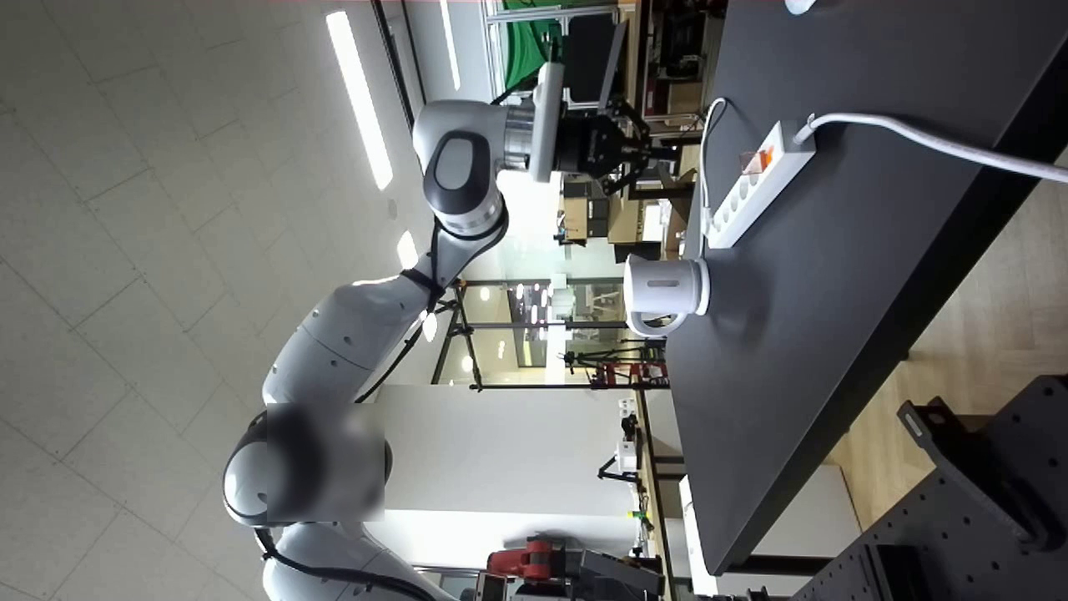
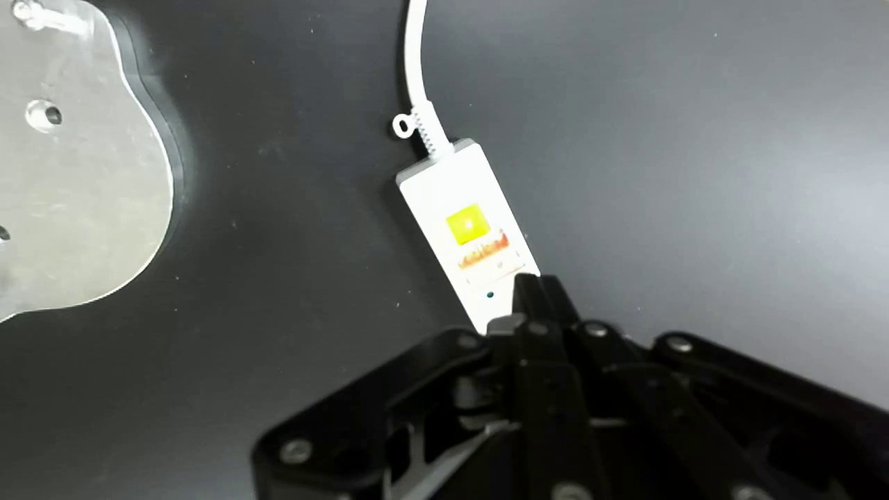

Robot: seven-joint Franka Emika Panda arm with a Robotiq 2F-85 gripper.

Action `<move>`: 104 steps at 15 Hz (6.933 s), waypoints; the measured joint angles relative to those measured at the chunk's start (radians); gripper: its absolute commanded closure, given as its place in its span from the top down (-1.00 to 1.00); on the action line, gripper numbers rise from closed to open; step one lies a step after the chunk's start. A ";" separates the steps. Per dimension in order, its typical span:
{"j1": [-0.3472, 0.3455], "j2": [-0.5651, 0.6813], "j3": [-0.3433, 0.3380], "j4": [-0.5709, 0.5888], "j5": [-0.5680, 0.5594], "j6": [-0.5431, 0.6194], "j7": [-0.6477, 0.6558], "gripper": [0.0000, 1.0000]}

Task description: Press the big switch on the adapter

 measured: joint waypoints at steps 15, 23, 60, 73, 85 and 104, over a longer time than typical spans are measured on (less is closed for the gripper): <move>-0.047 0.075 0.027 0.005 0.035 0.101 -0.260 -0.98; -0.043 0.078 0.033 0.005 0.040 0.101 -0.256 -0.98; -0.042 0.171 0.075 -0.022 0.069 0.194 -0.279 -1.00; -0.042 0.171 0.060 -0.029 0.051 0.174 -0.279 -1.00; -0.030 0.155 0.061 -0.070 0.018 0.210 -0.281 -1.00; 0.085 -0.048 0.028 -0.482 -0.240 0.656 -0.267 -1.00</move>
